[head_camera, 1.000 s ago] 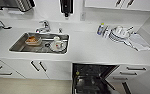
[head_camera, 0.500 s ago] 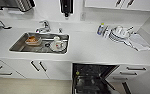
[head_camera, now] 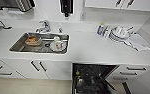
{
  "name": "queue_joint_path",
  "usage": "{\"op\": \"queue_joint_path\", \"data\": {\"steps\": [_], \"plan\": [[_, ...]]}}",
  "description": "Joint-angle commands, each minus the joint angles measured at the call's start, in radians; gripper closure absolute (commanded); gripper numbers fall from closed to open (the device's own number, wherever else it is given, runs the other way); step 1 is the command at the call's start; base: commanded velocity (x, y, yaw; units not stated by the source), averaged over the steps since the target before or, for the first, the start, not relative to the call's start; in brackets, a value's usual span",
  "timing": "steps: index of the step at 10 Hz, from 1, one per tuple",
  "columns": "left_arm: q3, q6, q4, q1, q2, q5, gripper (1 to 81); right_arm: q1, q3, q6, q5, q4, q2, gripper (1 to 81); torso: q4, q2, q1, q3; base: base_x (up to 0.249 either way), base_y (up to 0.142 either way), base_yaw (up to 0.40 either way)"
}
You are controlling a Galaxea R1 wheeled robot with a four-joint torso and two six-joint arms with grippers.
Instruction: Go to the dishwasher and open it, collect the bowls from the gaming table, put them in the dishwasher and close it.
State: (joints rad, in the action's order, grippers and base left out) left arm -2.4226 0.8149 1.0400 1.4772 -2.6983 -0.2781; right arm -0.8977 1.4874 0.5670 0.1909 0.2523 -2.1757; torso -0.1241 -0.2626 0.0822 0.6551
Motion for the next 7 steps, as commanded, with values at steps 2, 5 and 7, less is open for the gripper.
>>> {"op": "queue_joint_path", "data": {"steps": [2,5,7], "plan": [[-0.181,-0.008,0.040,0.139,-0.149,-0.035,1.0,0.263,0.035,0.002,-0.171,-0.094,-0.044,81.1,0.000,0.000,0.000,0.000,0.000,0.000,0.000],[-0.181,-0.008,0.040,0.150,-0.160,-0.033,1.0,0.346,0.138,0.002,-0.232,-0.133,-0.126,81.1,0.000,0.000,0.000,0.000,0.000,0.000,0.000],[-0.181,-0.008,0.040,0.154,-0.163,-0.032,1.0,0.390,0.169,0.002,-0.249,-0.153,-0.147,81.1,0.000,0.000,0.000,0.000,0.000,0.000,0.000]]}}
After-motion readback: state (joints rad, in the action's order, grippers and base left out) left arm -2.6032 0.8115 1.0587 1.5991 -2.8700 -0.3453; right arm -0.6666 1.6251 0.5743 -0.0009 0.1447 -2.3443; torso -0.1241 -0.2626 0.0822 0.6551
